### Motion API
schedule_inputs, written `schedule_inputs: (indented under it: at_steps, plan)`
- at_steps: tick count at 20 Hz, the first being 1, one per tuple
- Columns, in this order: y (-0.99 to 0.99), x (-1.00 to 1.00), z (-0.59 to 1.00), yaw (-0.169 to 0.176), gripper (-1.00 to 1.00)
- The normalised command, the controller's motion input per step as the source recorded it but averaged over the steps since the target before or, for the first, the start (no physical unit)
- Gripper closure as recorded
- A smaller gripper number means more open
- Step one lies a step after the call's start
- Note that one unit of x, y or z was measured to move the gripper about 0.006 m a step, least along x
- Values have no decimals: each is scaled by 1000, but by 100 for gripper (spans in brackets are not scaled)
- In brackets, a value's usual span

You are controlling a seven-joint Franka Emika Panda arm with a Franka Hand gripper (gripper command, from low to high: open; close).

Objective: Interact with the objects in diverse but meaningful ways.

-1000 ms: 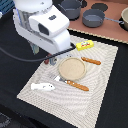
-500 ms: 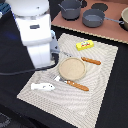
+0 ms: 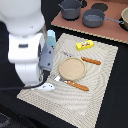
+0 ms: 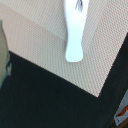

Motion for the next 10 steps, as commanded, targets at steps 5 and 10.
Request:
schedule_inputs:
  at_steps: [5,10]
  plan:
    - [-95,310,-441,-1,-100]
    - [22,335,-446,0,-100]
